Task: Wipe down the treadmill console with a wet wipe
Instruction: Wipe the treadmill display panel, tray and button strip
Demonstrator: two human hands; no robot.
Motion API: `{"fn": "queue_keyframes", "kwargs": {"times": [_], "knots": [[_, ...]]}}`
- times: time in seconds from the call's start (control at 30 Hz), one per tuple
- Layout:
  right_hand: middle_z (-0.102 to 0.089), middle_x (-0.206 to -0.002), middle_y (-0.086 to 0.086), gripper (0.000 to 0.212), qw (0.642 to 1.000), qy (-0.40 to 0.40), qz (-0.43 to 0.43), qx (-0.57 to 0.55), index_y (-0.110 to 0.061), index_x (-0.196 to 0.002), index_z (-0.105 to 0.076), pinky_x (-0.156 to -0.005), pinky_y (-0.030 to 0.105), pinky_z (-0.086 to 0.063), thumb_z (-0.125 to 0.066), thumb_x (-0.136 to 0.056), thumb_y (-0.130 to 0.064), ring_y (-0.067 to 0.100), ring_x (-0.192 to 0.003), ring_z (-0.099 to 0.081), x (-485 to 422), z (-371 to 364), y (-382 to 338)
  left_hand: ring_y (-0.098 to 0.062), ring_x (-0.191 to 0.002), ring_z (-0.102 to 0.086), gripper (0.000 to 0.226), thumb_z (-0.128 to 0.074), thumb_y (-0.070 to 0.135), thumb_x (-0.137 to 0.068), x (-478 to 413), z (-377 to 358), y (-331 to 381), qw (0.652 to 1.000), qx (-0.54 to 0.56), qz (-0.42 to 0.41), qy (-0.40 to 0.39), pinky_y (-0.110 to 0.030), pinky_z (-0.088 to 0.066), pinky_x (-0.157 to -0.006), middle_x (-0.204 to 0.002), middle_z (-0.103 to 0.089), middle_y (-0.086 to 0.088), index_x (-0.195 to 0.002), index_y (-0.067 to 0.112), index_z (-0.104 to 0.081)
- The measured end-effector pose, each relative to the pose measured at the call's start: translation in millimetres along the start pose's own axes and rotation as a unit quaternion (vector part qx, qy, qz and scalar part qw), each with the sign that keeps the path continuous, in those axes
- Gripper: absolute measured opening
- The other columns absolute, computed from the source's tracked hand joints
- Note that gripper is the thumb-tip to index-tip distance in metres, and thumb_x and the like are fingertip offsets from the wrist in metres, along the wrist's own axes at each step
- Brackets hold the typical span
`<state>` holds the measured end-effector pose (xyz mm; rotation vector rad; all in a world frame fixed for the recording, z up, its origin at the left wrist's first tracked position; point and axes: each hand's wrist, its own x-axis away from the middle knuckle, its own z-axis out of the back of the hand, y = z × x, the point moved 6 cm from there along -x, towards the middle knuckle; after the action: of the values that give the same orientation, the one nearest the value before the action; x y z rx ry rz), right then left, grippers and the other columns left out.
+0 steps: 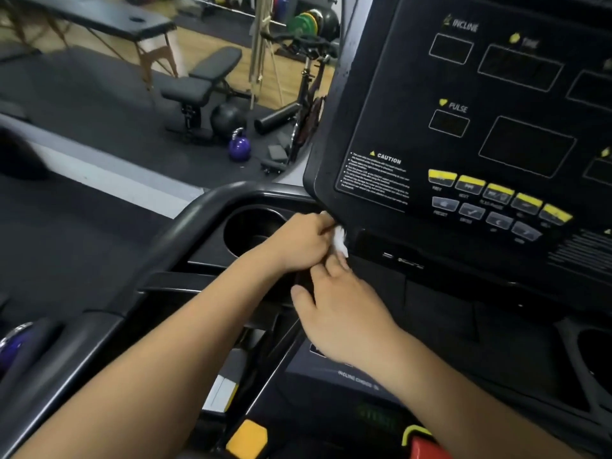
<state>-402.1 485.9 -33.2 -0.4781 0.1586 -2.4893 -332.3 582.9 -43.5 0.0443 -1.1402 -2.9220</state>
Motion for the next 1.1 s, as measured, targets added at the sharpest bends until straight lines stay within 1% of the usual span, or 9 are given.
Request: {"fn": "queue_keyframes", "kwargs": {"times": [0.23,0.4,0.53,0.6,0.67,0.73,0.9,1.0,1.1], "knots": [[0.009,-0.159,0.024,0.071,0.999,0.02,-0.032,0.001,0.0,-0.151,-0.008,-0.12,0.042,0.0,-0.024,-0.1,-0.046,0.03,-0.148,0.01,-5.5,-3.7,-8.3,-0.03,-0.118,-0.055,0.028,-0.042,0.017,-0.1,-9.6,-1.6,-6.7,0.998,-0.043,-0.016,-0.051,-0.033,-0.036,-0.098,-0.125,-0.064,-0.008,-0.118,0.012,-0.063],[-0.02,-0.16,0.001,0.065,0.998,0.037,0.037,-0.024,-0.013,-0.15,-0.025,-0.12,0.031,-0.003,-0.016,-0.099,-0.052,0.011,-0.147,-0.012,52.1,1.3,0.6,-0.012,-0.148,-0.019,0.062,-0.023,0.034,-0.091,59.1,-4.8,13.6,0.976,-0.171,-0.082,-0.105,-0.039,-0.015,-0.12,-0.159,-0.03,0.002,-0.15,0.018,-0.035],[-0.031,-0.155,-0.017,0.073,0.999,0.041,0.025,0.005,-0.029,-0.146,-0.037,-0.119,0.03,-0.003,-0.013,-0.086,-0.062,-0.002,-0.143,-0.017,74.8,3.9,43.6,-0.019,-0.14,-0.039,0.058,-0.019,0.037,-0.097,122.5,-25.4,47.5,0.956,-0.252,-0.129,-0.079,-0.048,-0.027,-0.117,-0.142,-0.055,-0.004,-0.142,0.015,-0.048],[-0.044,-0.147,-0.015,0.058,0.998,0.055,0.022,-0.021,-0.03,-0.137,-0.05,-0.119,0.031,-0.011,-0.024,-0.091,-0.055,0.001,-0.137,-0.033,69.2,12.6,59.2,-0.024,-0.136,-0.046,0.057,-0.018,0.038,-0.098,115.6,-36.6,54.2,0.953,-0.269,-0.121,-0.067,-0.055,-0.027,-0.115,-0.136,-0.06,-0.007,-0.141,0.013,-0.047],[-0.059,-0.134,-0.012,0.044,0.991,0.131,0.005,-0.036,-0.028,-0.124,-0.06,-0.117,0.031,-0.018,-0.029,-0.096,-0.04,0.004,-0.123,-0.049,63.8,31.4,71.8,-0.023,-0.138,-0.043,0.06,-0.012,0.043,-0.097,98.9,-39.2,59.7,0.954,-0.276,-0.097,-0.067,-0.058,-0.018,-0.117,-0.141,-0.055,-0.009,-0.136,0.013,-0.046],[-0.055,-0.139,-0.011,0.048,0.984,0.172,0.013,-0.049,-0.027,-0.133,-0.055,-0.117,0.029,-0.018,-0.027,-0.095,-0.035,0.002,-0.127,-0.045,64.9,39.9,76.4,-0.02,-0.145,-0.03,0.071,-0.001,0.049,-0.092,94.0,-42.6,64.2,0.948,-0.293,-0.085,-0.092,-0.056,-0.006,-0.12,-0.154,-0.04,-0.007,-0.142,0.016,-0.039],[-0.01,-0.158,-0.023,0.053,0.996,0.03,0.042,-0.077,-0.033,-0.153,-0.017,-0.121,0.031,-0.002,-0.014,-0.101,-0.046,-0.013,-0.141,0.003,77.0,-1.4,75.2,-0.01,-0.15,-0.004,0.081,0.015,0.053,-0.084,116.3,-41.5,68.3,0.938,-0.305,-0.073,-0.148,-0.049,0.01,-0.12,-0.164,-0.01,0.003,-0.156,0.026,-0.009],[-0.015,-0.16,-0.017,0.056,0.995,0.069,0.006,-0.068,-0.028,-0.152,-0.024,-0.121,0.04,-0.01,-0.016,-0.1,-0.048,-0.003,-0.145,-0.006,52.6,7.7,84.8,-0.008,-0.15,-0.005,0.086,0.017,0.051,-0.078,84.8,-42.9,65.9,0.94,-0.309,-0.061,-0.13,-0.052,0.007,-0.12,-0.164,-0.011,0.004,-0.156,0.026,-0.01],[-0.031,-0.155,-0.014,0.055,0.993,0.092,0.008,-0.07,-0.03,-0.144,-0.042,-0.115,0.037,-0.025,-0.017,-0.1,-0.05,0.007,-0.141,-0.026,52.1,19.4,84.7,-0.004,-0.149,-0.007,0.088,0.016,0.051,-0.077,79.1,-39.8,70.7,0.943,-0.296,-0.066,-0.137,-0.049,0.007,-0.12,-0.163,-0.015,0.007,-0.155,0.029,-0.016]]}}
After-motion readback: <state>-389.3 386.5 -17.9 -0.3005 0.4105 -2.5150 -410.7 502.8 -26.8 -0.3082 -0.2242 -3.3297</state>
